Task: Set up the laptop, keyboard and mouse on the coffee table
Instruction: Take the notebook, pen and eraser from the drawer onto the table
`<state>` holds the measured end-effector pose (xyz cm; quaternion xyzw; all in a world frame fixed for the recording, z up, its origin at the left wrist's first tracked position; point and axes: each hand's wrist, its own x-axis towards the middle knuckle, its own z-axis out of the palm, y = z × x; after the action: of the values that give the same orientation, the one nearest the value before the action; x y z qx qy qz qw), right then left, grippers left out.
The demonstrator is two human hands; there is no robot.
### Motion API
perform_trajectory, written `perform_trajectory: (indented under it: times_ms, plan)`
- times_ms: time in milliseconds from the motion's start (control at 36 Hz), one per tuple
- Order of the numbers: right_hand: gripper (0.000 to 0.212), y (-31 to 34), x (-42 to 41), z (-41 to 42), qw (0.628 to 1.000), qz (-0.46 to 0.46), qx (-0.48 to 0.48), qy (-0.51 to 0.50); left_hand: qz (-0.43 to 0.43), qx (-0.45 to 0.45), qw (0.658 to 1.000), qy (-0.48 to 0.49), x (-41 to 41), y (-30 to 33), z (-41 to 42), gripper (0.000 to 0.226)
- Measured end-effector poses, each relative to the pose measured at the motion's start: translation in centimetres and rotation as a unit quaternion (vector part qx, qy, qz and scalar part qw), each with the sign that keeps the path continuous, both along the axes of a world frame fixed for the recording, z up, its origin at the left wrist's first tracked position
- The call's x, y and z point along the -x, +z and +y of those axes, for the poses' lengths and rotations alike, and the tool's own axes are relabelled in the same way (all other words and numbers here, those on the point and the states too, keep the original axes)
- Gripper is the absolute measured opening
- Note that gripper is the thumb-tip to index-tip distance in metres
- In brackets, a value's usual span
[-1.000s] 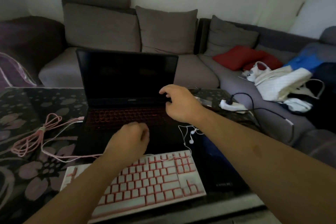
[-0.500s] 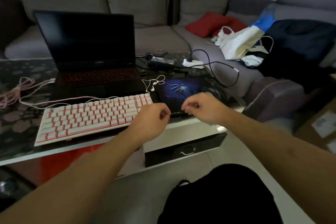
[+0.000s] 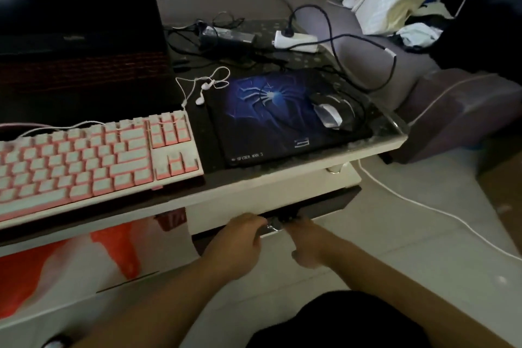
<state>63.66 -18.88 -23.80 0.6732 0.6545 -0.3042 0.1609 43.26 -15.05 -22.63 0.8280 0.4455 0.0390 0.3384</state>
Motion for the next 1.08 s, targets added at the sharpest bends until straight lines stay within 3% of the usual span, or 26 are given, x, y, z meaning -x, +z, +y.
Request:
perform_trajectory:
  times_ms: [83,222,361,445,556,750,834,945,1084]
  plan:
    - [0.093,-2.2,0.0,-0.8,0.996,-0.059,-0.046,0.041,0.021,-0.009,1.000,-0.012,-0.4,-1.4,0.0,0.052]
    - [0.080,-2.8,0.8,-2.2,0.994,-0.073,-0.067,0.033,0.049,-0.045,0.998,-0.023,-1.5,-2.0,-1.0,0.049]
    - [0.064,-0.4,0.8,-4.7,0.998,-0.056,-0.012,0.026,0.040,0.001,0.999,-0.001,-2.0,-2.1,-1.9,0.022]
    - [0.039,1.9,0.3,-6.1,0.996,-0.024,-0.070,-0.042,0.048,0.043,0.998,-0.006,-1.7,-1.6,-3.1,0.023]
    - [0.026,3.0,-0.2,-7.5,0.981,-0.022,-0.155,-0.114,0.047,0.104,0.994,0.003,-1.2,-1.7,-5.0,0.023]
    - [0.038,-0.2,0.1,-8.9,0.969,0.016,-0.008,-0.245,0.045,0.185,0.979,0.071,-0.9,-2.4,-6.8,0.012]
    - [0.044,-1.6,-0.4,-8.1,0.954,0.033,-0.013,-0.297,0.032,0.228,0.969,0.091,-1.0,-2.8,-6.7,0.028]
    - [0.072,-3.7,-0.8,-6.6,0.939,0.062,0.001,-0.338,0.023,0.345,0.918,0.192,-1.4,-4.3,-6.9,0.036]
    - [0.077,-6.3,0.1,-5.1,0.918,0.079,-0.010,-0.388,-0.092,0.423,0.812,0.392,-3.1,-6.1,-7.0,0.022]
